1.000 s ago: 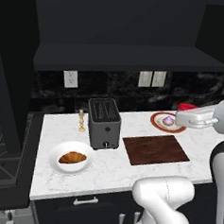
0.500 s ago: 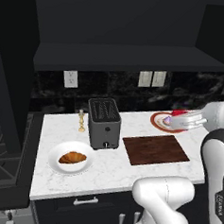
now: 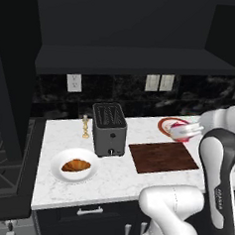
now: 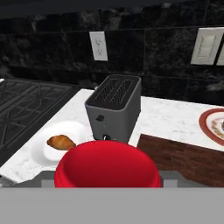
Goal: From the different types of pastries on the counter, select a croissant and place it on the cutting board. Then retrieve a jar of jam from the cabinet and place it alongside the croissant on the cutting board.
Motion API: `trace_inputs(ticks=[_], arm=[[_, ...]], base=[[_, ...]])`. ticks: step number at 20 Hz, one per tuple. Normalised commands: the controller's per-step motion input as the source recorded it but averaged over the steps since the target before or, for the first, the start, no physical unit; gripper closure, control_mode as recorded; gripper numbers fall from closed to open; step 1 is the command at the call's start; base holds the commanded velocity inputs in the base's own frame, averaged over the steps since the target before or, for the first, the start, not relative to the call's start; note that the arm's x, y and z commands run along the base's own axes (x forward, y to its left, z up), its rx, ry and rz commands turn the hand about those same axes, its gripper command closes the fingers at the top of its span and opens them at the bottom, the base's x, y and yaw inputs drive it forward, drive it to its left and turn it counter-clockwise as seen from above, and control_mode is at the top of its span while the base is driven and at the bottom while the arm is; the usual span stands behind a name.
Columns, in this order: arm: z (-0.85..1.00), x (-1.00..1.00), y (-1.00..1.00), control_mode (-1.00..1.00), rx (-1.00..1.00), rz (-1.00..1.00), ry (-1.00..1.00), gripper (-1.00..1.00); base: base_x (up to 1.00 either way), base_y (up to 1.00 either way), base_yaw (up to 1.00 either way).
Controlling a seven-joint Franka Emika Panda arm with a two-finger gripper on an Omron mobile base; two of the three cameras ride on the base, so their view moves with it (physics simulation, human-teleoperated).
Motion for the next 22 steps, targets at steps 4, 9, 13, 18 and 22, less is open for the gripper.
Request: trace_inputs(ticks=[4,9,13,18,22], arm=[[-0.65,0.61,-0.03,-1.00,0.00,0.03,0.10,1.00],[-0.43,0.62,-0.04,-1.00,0.00,0.06,0.03,1.00],[-0.50,0.72,-0.10,-1.00,0.00,0.05,-0.01,1.00],[-0.42,0.78,-0.02,-1.00,0.00,0.03,0.02,1.00],[-0.19,0.64,-0.06,-1.00,0.00,0.04,0.01,1.00]], base=[[0.00,0.00,0.00],[0.00,0.00,0.00],[0.00,0.00,0.00],[0.00,0.00,0.00],[0.00,0.00,0.00]])
